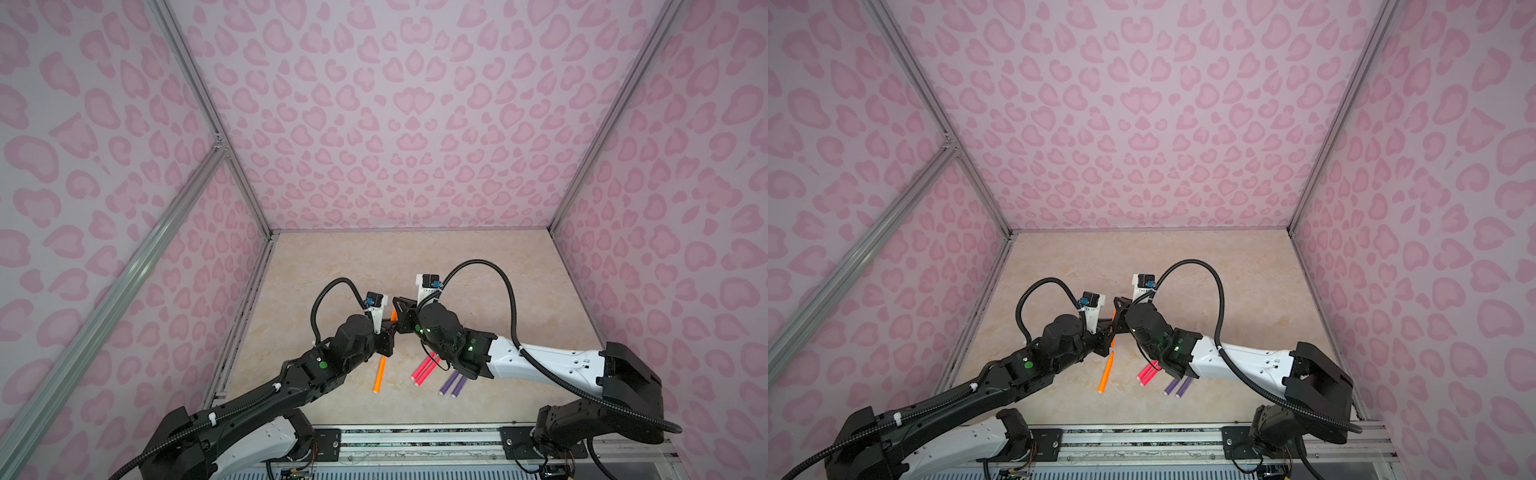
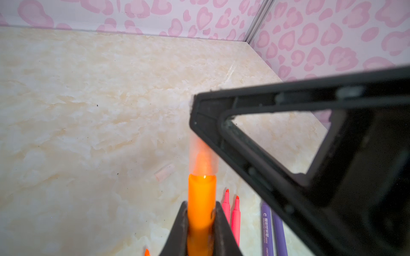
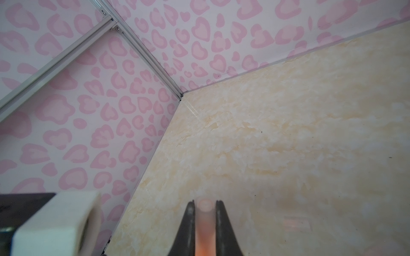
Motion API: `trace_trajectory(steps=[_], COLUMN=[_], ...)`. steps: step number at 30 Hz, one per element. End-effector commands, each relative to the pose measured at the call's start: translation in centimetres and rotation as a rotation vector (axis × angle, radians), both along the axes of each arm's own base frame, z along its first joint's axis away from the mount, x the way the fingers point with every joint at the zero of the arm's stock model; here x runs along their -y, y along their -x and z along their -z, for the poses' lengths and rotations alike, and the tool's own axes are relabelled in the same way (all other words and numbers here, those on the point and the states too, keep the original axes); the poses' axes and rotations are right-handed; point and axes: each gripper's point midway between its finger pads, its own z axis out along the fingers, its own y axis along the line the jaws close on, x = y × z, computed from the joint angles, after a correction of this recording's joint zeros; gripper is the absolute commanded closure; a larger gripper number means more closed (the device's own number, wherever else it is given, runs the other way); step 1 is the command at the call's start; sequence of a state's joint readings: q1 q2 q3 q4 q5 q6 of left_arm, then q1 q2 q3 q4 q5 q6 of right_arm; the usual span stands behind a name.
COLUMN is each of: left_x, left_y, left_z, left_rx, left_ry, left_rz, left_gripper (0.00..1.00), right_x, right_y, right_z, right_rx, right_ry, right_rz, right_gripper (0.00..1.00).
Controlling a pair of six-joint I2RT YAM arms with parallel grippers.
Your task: Insert the pens into the pen caps
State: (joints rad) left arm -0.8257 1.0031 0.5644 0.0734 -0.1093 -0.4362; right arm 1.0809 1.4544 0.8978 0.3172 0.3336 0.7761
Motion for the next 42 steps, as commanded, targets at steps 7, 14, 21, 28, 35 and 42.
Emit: trace_trajectory(steps=[7,14,21,28,35,42], left_x=[-2.7,-2.7,-2.3,-1.2,-0.4,-0.4], left_y=[-2.1,-1.3,-0.5,-0.3,-0.5,-0.5], left_z=[-2.0,-3.8,-5.2,-5.2,-4.5,-4.3], left_rx=[0.045,0.088,0.134,0.127,0.1,0.093], left_ry=[0.091,0.168,0.211,0.205,0.188,0.181], left_rz=[-0.152,-0.097,-0.046,0.014,0.038,0.036], left_gripper=[0.96,0.96,0.96,0.96,0.96,0.96], right_x=[-1.0,0.3,1.6,2.1,-1.0,-3.1], right_y=[2.8,3.2,2.6,0.9,-1.4,-2.5], right_z=[0.1,-1.0,-1.9,-4.7,-4.6,-4.2], right_rx=[0.029,0.101,0.133,0.141,0.059,0.023], right_ry=[-0.054,-0.107,-0.122,-0.069,0.018,0.063], right_rz=[-0.166,-0.2,-0.192,-0.164,-0.183,-0.205], right_gripper=[1.0,1.0,0.99,0.56,0.38,0.45])
